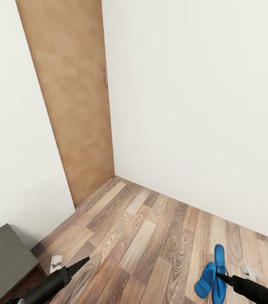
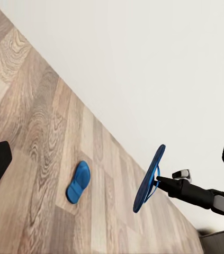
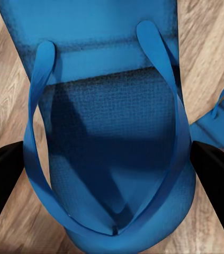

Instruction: In the bedroom, move the book from the bed onto either nightstand, and place the two sandals side by side next to the bed.

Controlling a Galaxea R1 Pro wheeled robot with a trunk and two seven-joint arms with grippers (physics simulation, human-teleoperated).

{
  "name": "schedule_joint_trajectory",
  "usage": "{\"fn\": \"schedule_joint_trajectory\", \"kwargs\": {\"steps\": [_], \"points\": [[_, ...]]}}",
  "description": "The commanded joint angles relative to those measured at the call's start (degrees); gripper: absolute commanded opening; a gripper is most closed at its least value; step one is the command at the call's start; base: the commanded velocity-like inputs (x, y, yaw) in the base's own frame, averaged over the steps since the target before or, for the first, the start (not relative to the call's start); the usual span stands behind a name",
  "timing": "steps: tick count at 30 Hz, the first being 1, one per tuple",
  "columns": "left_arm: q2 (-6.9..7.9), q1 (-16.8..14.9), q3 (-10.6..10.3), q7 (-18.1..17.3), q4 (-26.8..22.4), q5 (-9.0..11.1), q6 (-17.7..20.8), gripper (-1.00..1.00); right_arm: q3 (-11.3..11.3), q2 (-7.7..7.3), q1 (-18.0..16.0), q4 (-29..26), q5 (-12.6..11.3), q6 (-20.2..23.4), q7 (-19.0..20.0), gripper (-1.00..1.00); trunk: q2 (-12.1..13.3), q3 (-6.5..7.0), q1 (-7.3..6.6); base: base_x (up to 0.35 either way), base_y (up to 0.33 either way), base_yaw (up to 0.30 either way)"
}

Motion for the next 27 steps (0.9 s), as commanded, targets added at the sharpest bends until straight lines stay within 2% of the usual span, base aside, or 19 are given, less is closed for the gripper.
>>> {"fn": "schedule_joint_trajectory", "kwargs": {"steps": [1, 15, 27], "points": [[0.0, 0.0, 0.0, -0.1, 0.0, 0.2, 0.6, 1.0, -0.1, 0.01, 0.0, 0.0, -0.4, 0.5, 0.1, -1.0, 0.0, 0.17, -0.04, 0.0, 0.0, 0.0], [0.0, 0.0, 0.0, -0.1, 0.0, 0.2, 0.6, 1.0, -0.1, 0.01, 0.0, 0.0, -0.4, 0.5, 0.1, -1.0, 0.2, 3.28, -0.4, 0.0, 0.0, 0.0], [0.0, 0.0, 0.0, -0.1, 0.0, 0.2, 0.5, 1.0, -0.1, 0.01, 0.0, 0.0, -0.4, 0.5, 0.2, -1.0, 5.0, 5.43, -3.03, 0.0, 0.0, 0.0]]}}
